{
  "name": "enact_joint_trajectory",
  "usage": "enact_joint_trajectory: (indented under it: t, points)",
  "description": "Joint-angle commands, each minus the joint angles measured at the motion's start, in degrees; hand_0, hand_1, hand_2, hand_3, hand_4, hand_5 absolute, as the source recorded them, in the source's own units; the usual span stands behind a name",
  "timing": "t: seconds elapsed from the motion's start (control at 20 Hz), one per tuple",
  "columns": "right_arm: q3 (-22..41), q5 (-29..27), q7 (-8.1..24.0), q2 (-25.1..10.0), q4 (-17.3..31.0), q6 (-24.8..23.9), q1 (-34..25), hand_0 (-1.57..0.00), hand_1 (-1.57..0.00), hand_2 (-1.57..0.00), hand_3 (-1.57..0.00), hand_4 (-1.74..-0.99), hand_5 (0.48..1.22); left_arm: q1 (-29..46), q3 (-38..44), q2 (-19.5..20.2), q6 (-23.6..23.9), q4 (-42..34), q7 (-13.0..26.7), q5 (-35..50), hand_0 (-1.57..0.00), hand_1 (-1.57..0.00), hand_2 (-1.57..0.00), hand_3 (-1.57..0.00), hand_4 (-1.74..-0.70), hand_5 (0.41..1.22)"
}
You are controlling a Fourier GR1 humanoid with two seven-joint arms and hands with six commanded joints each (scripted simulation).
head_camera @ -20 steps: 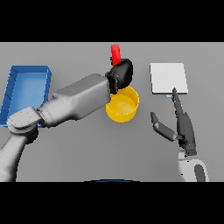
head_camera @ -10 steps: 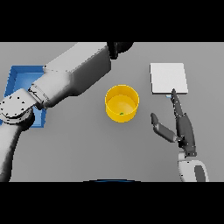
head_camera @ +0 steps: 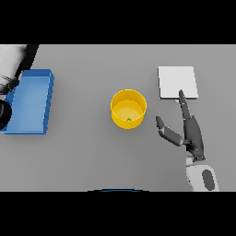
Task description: Pick up the red beaker and tilt it to pour out 1 green nut into yellow bowl. Pick up the yellow bowl and place it on the metallic measuring scale.
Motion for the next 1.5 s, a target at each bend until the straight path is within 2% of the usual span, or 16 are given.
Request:
enact_joint_trajectory:
  t: [0.0,0.05,0.2,0.25,0.3,0.4,0.5,0.55,0.6,0.75,0.9,1.05,1.15,1.3,1.45]
  points:
    - [0.0,-1.5,-0.9,0.7,-0.1,0.6,0.3,0.0,0.0,0.0,0.0,-1.129,0.625,0.7,2.4,1.3,1.5,1.6,0.7,3.2,-1.57,-1.57,-1.57,-1.39,-1.74,1.221]
    - [-0.9,-3.3,-1.8,0.2,-0.4,1.6,0.2,0.0,0.0,0.0,0.0,-1.11,0.623,1.9,4.7,3.3,2.6,2.8,0.2,6.6,-1.57,-1.57,-1.57,-1.43,-1.74,1.221]
    - [-1.3,-5.9,-1.2,-0.1,-0.3,3.6,-0.7,0.0,0.0,0.0,0.0,-1.081,0.631,6.3,10.7,6.6,6.1,6.0,2.5,15.8,-1.57,-1.57,-1.57,-1.5,-1.74,1.221]
    - [-1.3,-6.0,-1.6,-0.4,-0.6,3.9,-0.1,0.0,0.0,0.0,0.0,-1.092,0.637,8.4,11.9,7.7,7.6,6.6,2.8,18.2,-1.57,-1.57,-1.57,-1.51,-1.74,1.221]
    - [-1.4,-6.4,-0.4,-0.6,0.3,4.3,-0.9,0.0,0.0,0.0,0.0,-1.106,0.642,10.3,13.1,8.4,9.2,7.2,3.6,20.4,-1.57,-1.57,-1.57,-1.52,-1.74,1.221]
    - [-1.4,-7.0,-1.2,-0.8,0.2,5.1,-0.7,0.0,0.0,0.0,0.0,-1.141,0.657,13.3,14.7,9.2,11.7,7.9,5.9,23.9,-1.57,-1.57,-1.57,-1.54,-1.74,1.221]
    - [-0.8,-6.3,-1.4,-0.5,0.4,4.9,-0.5,0.0,0.0,0.0,0.0,-1.157,0.666,15.7,17.3,9.9,13.8,8.8,10.3,28.4,-1.57,-1.57,-1.57,-1.55,-1.74,1.221]
    - [-0.9,-6.0,-1.0,-0.8,0.1,4.8,-0.8,0.0,0.0,0.0,0.0,-1.165,0.672,16.8,18.6,10.2,14.9,8.7,10.6,30.4,-1.57,-1.57,-1.57,-1.56,-1.74,1.221]
    - [-0.7,-5.5,-2.0,-0.9,0.7,4.7,-0.5,0.0,0.0,0.0,0.0,-1.168,0.68,18.4,19.7,10.3,15.9,8.4,9.9,32.3,-1.57,-1.57,-1.57,-1.52,-1.74,1.221]
    - [-0.7,-4.6,-1.8,-1.4,0.5,4.3,-0.3,0.0,0.0,0.0,0.0,-1.191,0.702,22.7,21.5,9.9,17.4,7.7,11.9,36.4,-1.57,-1.57,-1.57,-1.43,-1.74,1.221]
    - [-0.5,-4.5,-2.6,-1.5,0.5,4.4,0.1,0.0,0.0,0.0,0.0,-1.199,0.707,28.1,23.3,9.9,19.3,5.2,10.9,40.8,-1.57,-1.57,-1.57,-1.37,-1.74,1.221]
    - [-0.6,-4.5,-2.6,-1.3,1.4,4.2,-0.1,0.0,0.0,0.0,0.0,-1.205,0.704,34.2,23.7,10.0,22.2,0.3,11.5,44.7,-1.57,-1.57,-1.57,-1.38,-1.74,1.221]
    - [-0.7,-4.5,-2.3,-1.3,1.3,4.1,-0.9,0.0,0.0,0.0,0.0,-1.201,0.696,39.3,23.1,10.0,24.1,-5.6,12.7,47.0,-1.57,-1.57,-1.57,-1.4,-1.74,1.221]
    - [-0.8,-4.5,-2.3,-1.1,2.3,4.0,-1.2,0.0,0.0,0.0,0.0,-1.186,0.687,47.1,20.3,11.6,28.0,-18.8,19.3,49.2,-1.57,-1.57,-1.57,-1.38,-1.74,1.221]
    - [-0.7,-4.9,-2.2,-1.1,1.3,4.3,-0.9,0.0,0.0,0.0,0.0,-1.169,0.68,55.8,17.1,15.8,30.9,-35.2,27.9,51.9,-1.57,-1.57,-1.57,-1.37,-1.74,1.008]
